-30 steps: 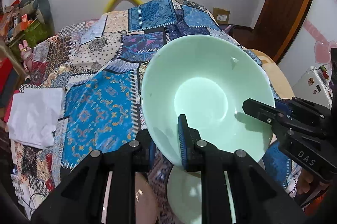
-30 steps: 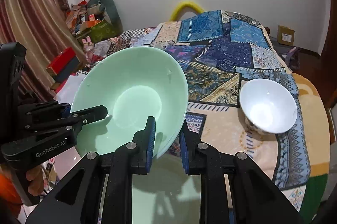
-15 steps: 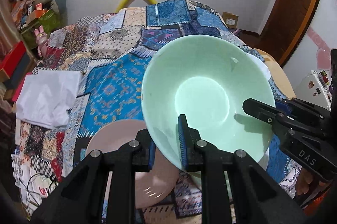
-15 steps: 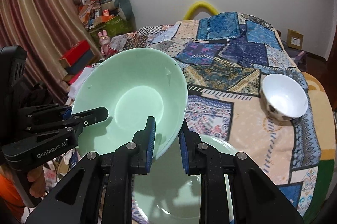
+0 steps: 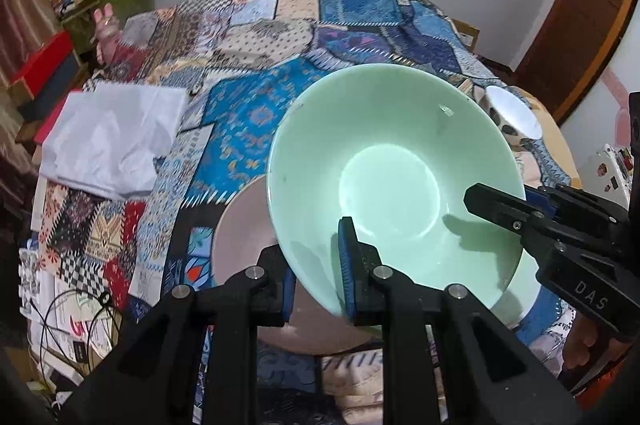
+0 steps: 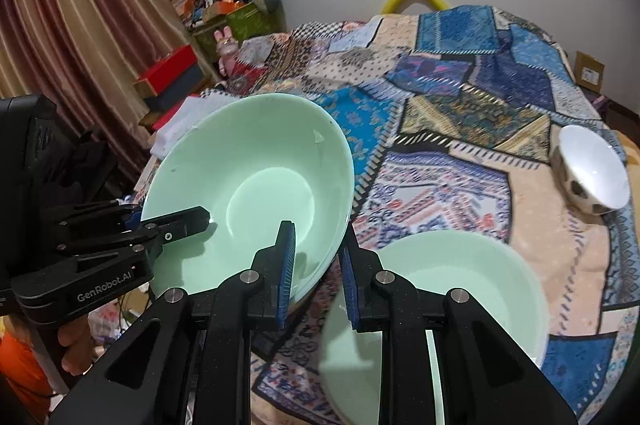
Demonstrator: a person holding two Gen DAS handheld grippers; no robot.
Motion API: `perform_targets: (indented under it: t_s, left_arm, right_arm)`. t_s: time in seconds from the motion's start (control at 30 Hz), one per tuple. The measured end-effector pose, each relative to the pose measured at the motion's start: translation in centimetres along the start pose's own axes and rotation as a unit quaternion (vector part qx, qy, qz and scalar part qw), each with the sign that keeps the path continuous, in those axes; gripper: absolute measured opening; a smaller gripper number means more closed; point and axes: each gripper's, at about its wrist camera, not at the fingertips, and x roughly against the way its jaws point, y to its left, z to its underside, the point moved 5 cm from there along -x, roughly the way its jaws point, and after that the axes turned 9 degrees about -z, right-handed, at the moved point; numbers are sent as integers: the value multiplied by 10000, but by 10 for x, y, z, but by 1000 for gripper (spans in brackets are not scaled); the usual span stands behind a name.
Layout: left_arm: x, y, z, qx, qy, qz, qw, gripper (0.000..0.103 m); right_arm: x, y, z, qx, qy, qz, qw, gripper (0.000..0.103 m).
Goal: Organize plates and bowls
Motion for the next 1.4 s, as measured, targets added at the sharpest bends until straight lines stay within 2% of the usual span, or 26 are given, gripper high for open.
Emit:
perform_targets:
  t_s: [0.53, 0.73, 1.4]
  left_arm:
    - [-44, 42, 39, 300, 542, 8, 9981, 19]
    - [-48, 42, 40, 286, 557, 58, 9980, 19]
    - [-54, 36, 38, 95, 590, -250, 9979, 18]
  right_arm:
    - [-60, 17, 30, -31, 706, -224, 9972, 20]
    - [-64, 15, 35, -46, 809, -205, 9965, 20]
    - [-57, 18, 31, 233, 863, -66, 9960, 24]
